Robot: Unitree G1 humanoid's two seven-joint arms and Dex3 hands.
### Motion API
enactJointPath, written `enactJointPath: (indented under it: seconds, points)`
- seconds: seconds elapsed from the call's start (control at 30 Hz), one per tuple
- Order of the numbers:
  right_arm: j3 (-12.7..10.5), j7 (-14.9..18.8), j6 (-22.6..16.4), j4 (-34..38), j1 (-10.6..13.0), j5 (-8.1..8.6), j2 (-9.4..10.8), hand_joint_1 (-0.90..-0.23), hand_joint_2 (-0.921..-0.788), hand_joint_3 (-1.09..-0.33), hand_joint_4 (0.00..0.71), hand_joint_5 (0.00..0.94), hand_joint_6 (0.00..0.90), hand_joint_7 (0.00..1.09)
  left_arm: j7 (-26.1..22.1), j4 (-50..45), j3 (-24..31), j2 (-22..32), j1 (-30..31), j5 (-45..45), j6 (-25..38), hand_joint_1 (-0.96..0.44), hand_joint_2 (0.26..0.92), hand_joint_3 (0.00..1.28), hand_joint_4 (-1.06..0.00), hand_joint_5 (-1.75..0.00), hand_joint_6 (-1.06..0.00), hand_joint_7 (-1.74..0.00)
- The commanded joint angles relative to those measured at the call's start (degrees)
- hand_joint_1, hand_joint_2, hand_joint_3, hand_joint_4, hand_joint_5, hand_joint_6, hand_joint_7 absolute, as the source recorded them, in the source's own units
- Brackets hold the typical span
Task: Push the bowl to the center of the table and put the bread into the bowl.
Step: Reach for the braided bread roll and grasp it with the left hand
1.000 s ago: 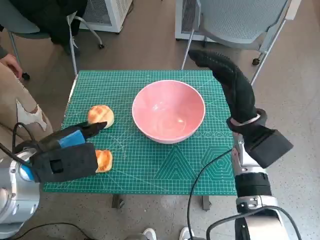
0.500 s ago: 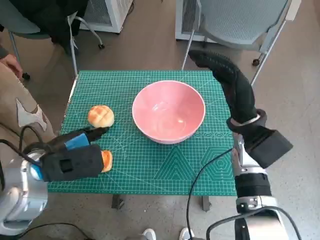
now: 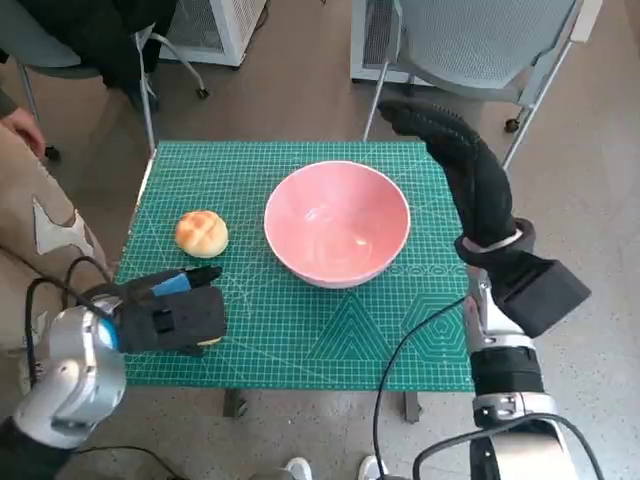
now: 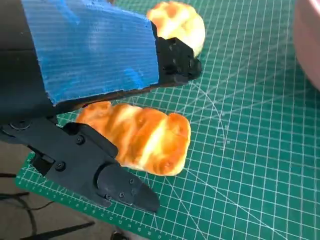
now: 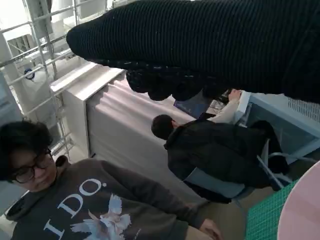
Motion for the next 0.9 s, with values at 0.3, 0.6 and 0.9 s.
enactJointPath:
  seconds: [0.3,0.6,0.9]
  points:
    - [-0.3,1.7,1.8,-0.8,1.1,0.96,-0.7,-0.713,-0.921,-0.845,0.143,0.0,-0.001,0.44,-1.4,3.3,-1.7,-2.1,-1.7,3.2,0.2,-0.3,0.713,0.0,-0.08,0.0,-0.22,-0.01]
    - [-0.4,1.9,2.6,-2.1,1.6,1.05,-0.9,-0.714,-0.921,-0.841,0.143,0.0,-0.001,0.44,1.1,5.3,-1.5,-4.3,-1.2,5.9,1.3,-0.16,0.733,0.01,-0.26,-0.05,-0.4,-0.06]
    - [-0.5,2.3,3.6,-3.4,1.9,1.37,-1.2,-0.714,-0.921,-0.843,0.142,0.0,-0.001,0.43,8.4,4.3,-0.5,-7.1,2.1,10.4,2.5,0.03,0.719,0.35,-0.73,-1.17,-0.7,-0.82]
